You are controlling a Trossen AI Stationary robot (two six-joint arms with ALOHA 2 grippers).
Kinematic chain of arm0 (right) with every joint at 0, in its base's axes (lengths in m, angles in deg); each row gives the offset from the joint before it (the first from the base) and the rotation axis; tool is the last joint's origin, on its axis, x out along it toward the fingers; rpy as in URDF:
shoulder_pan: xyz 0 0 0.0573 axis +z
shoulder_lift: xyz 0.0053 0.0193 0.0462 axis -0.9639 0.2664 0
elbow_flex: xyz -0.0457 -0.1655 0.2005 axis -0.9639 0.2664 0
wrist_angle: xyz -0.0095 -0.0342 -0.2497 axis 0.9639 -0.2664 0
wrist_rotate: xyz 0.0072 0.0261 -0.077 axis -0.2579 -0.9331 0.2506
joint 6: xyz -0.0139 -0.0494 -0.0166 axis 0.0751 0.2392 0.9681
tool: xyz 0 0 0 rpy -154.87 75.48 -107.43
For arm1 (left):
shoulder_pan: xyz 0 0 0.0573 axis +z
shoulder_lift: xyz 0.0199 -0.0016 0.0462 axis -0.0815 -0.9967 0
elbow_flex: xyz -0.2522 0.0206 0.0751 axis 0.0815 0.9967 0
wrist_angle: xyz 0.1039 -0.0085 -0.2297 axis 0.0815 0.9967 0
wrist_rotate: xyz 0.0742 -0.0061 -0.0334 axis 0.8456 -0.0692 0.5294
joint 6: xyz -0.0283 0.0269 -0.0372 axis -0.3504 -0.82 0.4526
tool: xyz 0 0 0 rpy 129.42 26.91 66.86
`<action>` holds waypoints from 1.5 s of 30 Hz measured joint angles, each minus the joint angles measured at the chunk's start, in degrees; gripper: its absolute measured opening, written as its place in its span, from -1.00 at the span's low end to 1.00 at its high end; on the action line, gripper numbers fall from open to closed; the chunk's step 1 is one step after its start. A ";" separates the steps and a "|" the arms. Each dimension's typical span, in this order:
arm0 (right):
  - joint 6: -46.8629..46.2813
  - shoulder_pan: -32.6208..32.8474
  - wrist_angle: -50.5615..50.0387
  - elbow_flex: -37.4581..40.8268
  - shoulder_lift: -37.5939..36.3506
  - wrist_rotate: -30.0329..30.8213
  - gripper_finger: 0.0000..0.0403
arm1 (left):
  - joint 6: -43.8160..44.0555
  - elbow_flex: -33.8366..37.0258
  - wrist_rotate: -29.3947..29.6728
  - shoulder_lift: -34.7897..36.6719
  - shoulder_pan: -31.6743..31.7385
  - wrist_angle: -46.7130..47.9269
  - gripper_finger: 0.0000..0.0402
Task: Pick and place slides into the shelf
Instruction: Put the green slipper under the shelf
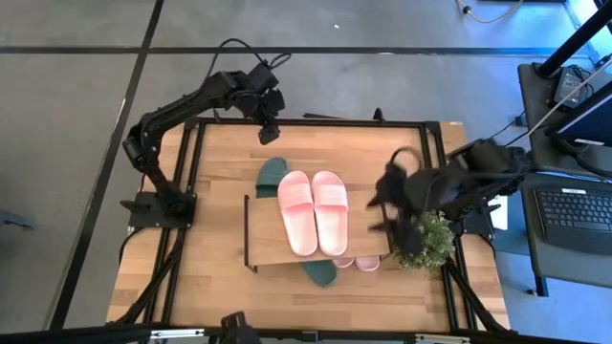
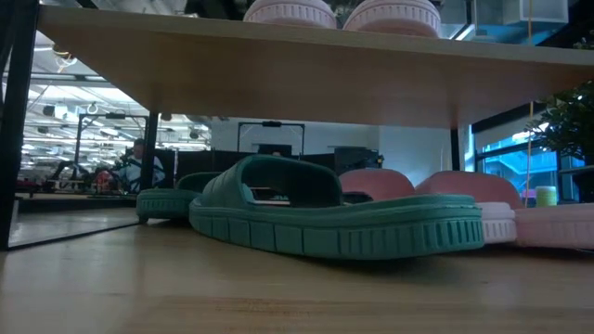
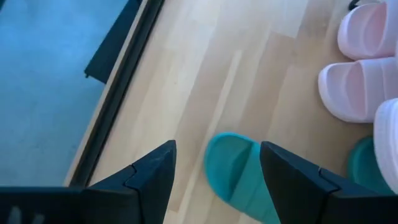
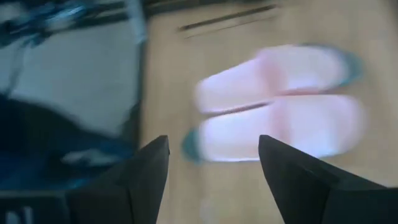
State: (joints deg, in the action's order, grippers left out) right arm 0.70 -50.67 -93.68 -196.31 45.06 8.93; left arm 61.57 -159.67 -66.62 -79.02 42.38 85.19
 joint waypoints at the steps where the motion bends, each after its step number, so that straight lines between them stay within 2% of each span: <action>1: 0.05 0.60 0.52 0.00 0.84 -2.10 0.24 | 0.10 0.11 -0.04 -0.01 0.16 -0.35 0.12; 3: 0.08 1.74 0.68 0.00 2.60 -4.19 0.24 | 0.22 0.95 0.13 -0.20 0.30 -1.23 0.12; 6: 0.04 2.80 -0.43 0.00 5.69 -4.12 0.24 | 0.26 2.83 -0.25 -0.44 1.07 -1.53 0.12; 9: 1.19 4.08 -0.21 0.02 8.66 -3.96 0.24 | 0.28 5.29 -4.05 -0.35 2.13 -3.51 0.12; 13: 2.91 6.48 3.32 0.02 12.70 -4.04 0.24 | 0.31 9.04 -5.31 -0.39 3.17 -6.53 0.12; 19: -1.63 8.56 6.50 0.02 20.38 -4.03 0.24 | -1.41 12.41 -5.23 -0.39 5.81 -7.08 0.12; 23: -7.33 9.54 8.36 0.04 26.65 -4.04 0.24 | -2.82 13.52 -5.49 -0.39 7.23 -6.32 0.12; 30: -11.61 10.50 9.52 0.04 35.29 -5.16 0.24 | -6.04 14.21 -5.78 -0.39 7.55 -4.99 0.12; 34: -11.06 10.89 9.20 0.04 38.63 -8.52 0.24 | -7.32 14.21 -5.85 -0.39 7.58 -3.39 0.12; 41: -10.42 11.19 6.94 0.04 43.25 -8.58 0.24 | -8.45 14.21 -5.84 -0.39 7.77 -3.48 0.12; 45: -6.93 11.15 8.33 0.04 45.84 -8.53 0.24 | -8.45 14.21 -5.84 -0.39 7.77 -3.46 0.12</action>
State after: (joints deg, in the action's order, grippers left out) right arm -6.23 -39.51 -85.35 -196.27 90.91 0.40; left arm 53.12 -145.46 -72.47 -79.41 50.15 81.73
